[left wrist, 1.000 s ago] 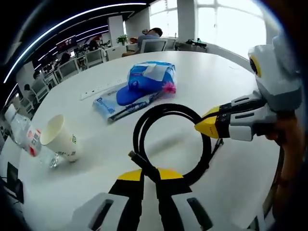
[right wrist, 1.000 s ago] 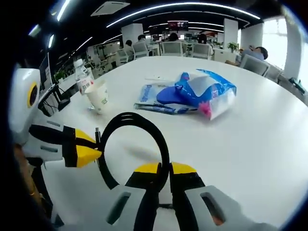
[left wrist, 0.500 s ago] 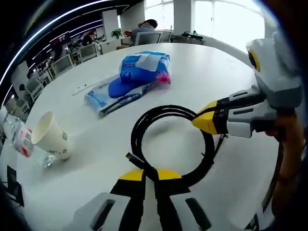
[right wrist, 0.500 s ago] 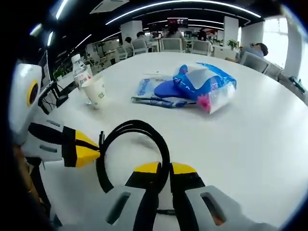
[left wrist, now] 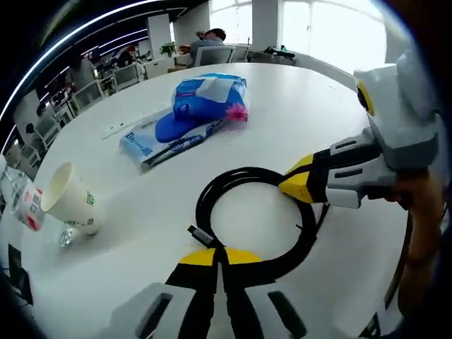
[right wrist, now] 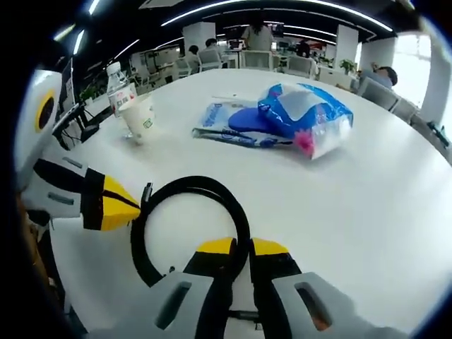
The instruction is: Arrange the tabletop items into an orderly group along one side of the table until the central work area is clear of visible clutter.
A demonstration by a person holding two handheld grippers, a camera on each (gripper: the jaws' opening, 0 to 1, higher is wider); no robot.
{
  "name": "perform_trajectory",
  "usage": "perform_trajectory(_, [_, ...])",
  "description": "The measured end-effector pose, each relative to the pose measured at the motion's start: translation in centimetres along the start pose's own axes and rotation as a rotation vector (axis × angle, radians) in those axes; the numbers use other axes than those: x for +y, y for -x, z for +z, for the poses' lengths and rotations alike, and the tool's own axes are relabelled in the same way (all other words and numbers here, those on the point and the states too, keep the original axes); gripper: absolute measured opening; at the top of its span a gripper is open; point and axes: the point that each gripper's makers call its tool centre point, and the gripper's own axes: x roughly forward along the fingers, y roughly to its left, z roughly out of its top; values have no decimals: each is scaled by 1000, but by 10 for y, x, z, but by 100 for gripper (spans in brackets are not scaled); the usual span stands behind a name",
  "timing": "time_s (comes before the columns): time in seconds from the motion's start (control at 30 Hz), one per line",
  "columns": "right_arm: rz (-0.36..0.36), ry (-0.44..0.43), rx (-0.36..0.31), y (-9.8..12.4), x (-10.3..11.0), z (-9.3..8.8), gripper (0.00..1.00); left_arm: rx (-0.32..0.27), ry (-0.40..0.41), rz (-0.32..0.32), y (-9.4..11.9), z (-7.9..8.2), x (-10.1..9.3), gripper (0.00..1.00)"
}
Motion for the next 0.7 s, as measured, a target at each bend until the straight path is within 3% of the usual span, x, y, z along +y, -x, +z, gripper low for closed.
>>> perform_trajectory(0.17, [-4, 36, -2, -1, 0, 0, 6, -6, 9, -3, 1, -2, -1, 3])
perform_trajectory(0.23, [-5, 45, -4, -1, 0, 0, 6, -8, 11, -3, 1, -2, 0, 8])
perform_trajectory(0.3, [-10, 82, -13, 1, 1, -1, 7, -38, 7, -4, -1, -1, 0, 8])
perform_trajectory(0.5, [2, 77, -33, 4, 3, -1, 16, -45, 65, -81, -6, -5, -3, 15])
perform_trajectory(0.7, [-20, 105, -63, 10, -2, 3, 24, -59, 54, -77, -6, 3, 7, 19])
